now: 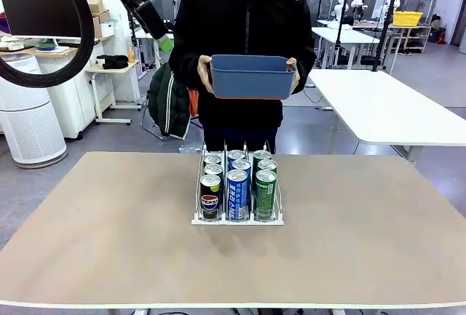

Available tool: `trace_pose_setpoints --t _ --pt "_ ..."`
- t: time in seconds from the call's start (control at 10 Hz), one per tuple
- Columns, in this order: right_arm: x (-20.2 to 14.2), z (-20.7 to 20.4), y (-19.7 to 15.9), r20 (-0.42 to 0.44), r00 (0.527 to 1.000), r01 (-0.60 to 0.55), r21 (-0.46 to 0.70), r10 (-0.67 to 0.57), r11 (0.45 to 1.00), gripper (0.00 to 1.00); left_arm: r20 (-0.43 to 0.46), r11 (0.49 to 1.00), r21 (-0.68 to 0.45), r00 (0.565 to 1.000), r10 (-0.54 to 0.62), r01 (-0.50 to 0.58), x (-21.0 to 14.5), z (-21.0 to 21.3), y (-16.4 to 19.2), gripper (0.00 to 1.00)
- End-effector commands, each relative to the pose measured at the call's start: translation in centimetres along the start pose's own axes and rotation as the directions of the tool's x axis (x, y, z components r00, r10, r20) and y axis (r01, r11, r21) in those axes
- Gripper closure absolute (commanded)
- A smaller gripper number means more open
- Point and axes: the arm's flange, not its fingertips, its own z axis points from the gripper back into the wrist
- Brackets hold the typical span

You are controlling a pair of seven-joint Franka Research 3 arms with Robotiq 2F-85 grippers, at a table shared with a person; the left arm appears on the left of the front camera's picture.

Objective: Fill the beverage cans into the dispenser.
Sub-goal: Place the picked Ionic drink in the line of the Automatic Can Dispenser with the same cans.

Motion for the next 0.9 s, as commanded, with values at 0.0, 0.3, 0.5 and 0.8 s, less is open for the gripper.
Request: trace_pose_setpoints --t 0.0,0.3,0.5,0.8 --pt "0.0 0.0 0.0 -0.001 1.0 0.003 0.003 -0.003 1.0 0.0 0.038 0.995 -0.031 0.995 0.094 -0.093 0.2 0.2 0.4 0.0" --pt "0.0 0.0 0.0 -0.001 1.0 0.003 0.003 -0.003 1.0 0.0 0.17 0.972 -0.122 0.961 0.22 -0.201 0.1 5.5 2.3 0.0" --pt "0.0 0.0 0.0 -0.001 1.0 0.003 0.003 -0.003 1.0 0.0 0.237 0.975 -0.167 0.954 0.183 -0.145 0.5 8.7 3.4 0.0" --pt "0.0 0.0 0.0 -0.001 1.0 0.003 0.003 -0.003 1.0 0.0 0.244 0.978 -0.208 0.967 0.08 -0.028 1.0 11.5 4.9 0.0"
